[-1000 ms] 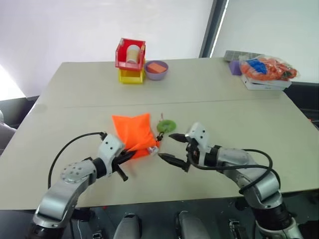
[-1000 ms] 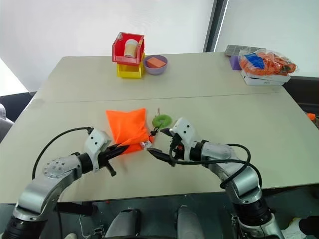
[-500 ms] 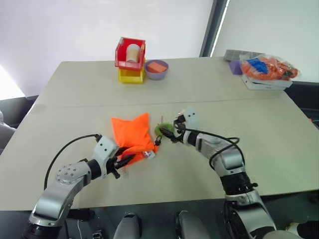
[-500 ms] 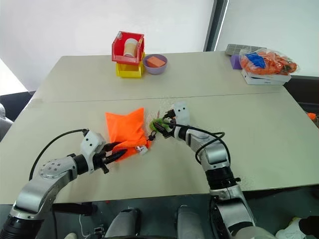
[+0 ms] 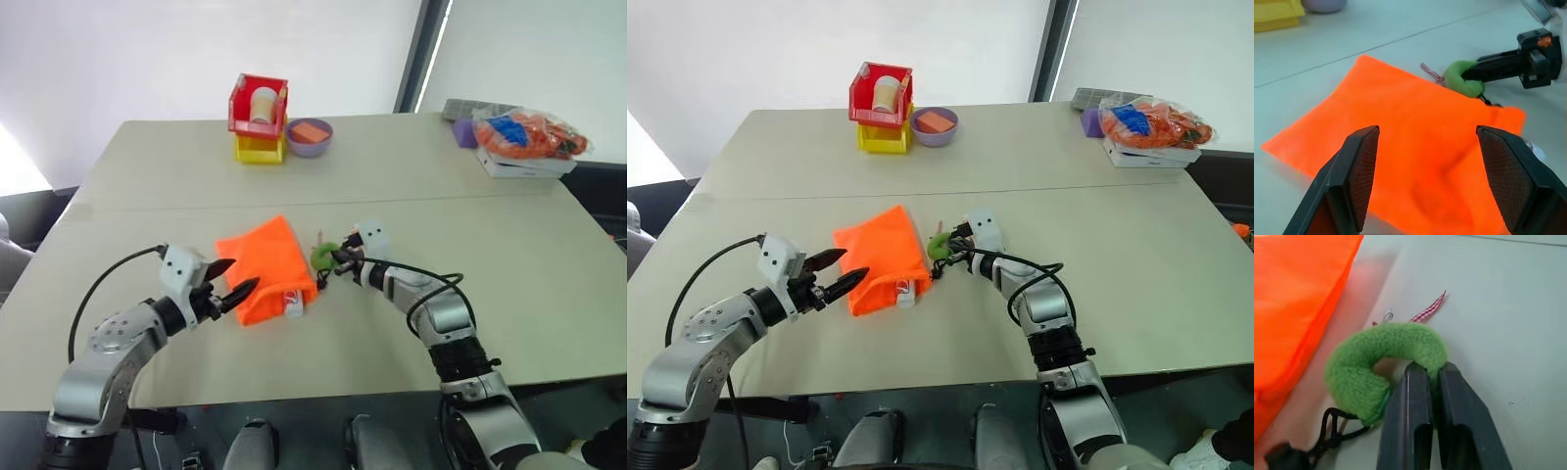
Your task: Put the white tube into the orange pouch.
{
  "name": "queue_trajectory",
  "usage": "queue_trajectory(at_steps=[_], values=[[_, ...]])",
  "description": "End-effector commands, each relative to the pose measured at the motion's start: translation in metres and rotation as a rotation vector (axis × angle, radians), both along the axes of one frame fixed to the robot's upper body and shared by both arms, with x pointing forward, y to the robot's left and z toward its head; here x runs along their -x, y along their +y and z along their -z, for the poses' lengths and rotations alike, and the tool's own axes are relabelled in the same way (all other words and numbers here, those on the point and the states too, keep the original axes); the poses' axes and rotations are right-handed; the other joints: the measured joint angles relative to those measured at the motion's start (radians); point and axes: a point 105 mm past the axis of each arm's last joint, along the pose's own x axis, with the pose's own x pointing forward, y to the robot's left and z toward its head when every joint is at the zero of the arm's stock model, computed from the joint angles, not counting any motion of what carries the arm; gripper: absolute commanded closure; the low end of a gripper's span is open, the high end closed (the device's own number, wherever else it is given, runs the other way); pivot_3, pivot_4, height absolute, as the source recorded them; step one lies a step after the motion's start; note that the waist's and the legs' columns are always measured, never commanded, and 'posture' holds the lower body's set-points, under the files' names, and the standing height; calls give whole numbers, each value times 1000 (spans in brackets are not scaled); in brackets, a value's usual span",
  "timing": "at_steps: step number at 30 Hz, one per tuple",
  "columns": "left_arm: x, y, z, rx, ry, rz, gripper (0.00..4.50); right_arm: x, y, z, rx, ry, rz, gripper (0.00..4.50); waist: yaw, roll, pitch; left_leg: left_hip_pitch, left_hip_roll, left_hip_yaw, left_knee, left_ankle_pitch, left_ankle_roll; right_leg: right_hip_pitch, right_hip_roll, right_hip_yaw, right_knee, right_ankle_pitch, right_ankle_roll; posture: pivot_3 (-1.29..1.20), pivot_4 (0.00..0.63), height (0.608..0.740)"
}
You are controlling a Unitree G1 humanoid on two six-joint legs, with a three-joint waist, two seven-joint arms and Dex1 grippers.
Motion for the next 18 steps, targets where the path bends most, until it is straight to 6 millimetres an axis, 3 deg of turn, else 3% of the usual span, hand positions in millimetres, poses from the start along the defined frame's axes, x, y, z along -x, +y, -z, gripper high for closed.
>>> queue_trajectory(at_steps=[1,3,7,9,13,18], values=[[-8,9,-15,68,-33,-45,1145,3,-14,-45,-89,-163,24,4448,0,0,0,0,0,0,0,0,0,0,0,0,0,0,0,0,150,740],[-13,9,-17,102,-24,-44,1145,10,-21,-74,-186,-251,23,4448,-2,0,0,0,0,0,0,0,0,0,0,0,0,0,0,0,150,740],[-23,8,-19,147,-7,-27,1145,21,-27,-103,-265,-329,18,4448,-5,0,0,1,0,0,0,0,0,0,1,0,1,0,1,0,150,740],[-25,6,-21,174,2,-2,1145,22,-28,-108,-265,-341,20,4448,-5,0,0,1,0,-1,0,0,0,0,1,0,1,0,1,0,150,740],[-27,-2,-23,191,16,68,18,20,-29,-112,-251,-354,41,4500,-4,0,0,0,0,0,0,0,0,0,1,0,0,0,0,0,150,740],[-32,-10,-23,150,2,98,18,20,-28,-110,-244,-352,43,4500,-3,0,0,0,0,0,0,0,0,0,1,0,0,0,0,0,150,740]])
